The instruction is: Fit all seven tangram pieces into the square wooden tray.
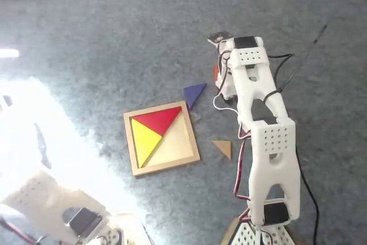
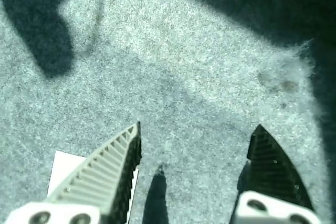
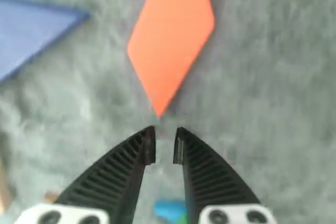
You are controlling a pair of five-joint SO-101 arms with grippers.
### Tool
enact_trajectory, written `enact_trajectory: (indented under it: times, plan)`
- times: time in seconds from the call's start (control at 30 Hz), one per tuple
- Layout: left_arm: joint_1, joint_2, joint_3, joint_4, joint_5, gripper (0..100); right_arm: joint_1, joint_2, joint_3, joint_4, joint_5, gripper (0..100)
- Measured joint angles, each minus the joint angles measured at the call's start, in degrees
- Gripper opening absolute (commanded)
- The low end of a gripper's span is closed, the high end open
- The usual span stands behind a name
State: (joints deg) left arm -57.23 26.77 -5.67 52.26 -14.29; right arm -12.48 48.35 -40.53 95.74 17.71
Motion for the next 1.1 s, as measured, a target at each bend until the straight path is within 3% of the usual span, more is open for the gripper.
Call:
enact_trajectory:
  times: [0.13,0.33,0.47,0.7,1.1]
  plan:
    - [0.0,0.0,0.0,0.0,0.0,32,-0.18,-8.97,0.62,4.57,0.79,3.1]
    - [0.0,0.0,0.0,0.0,0.0,32,-2.46,-21.98,5.8,1.32,0.44,20.8]
    - [0.0,0.0,0.0,0.0,0.0,32,-6.51,-20.57,8.53,-10.11,-7.56,23.7]
    - [0.0,0.0,0.0,0.0,0.0,32,-6.77,-8.18,9.05,-26.55,-28.57,23.7]
    - [0.0,0.0,0.0,0.0,0.0,32,-4.48,-6.15,9.05,-28.31,-28.75,23.7]
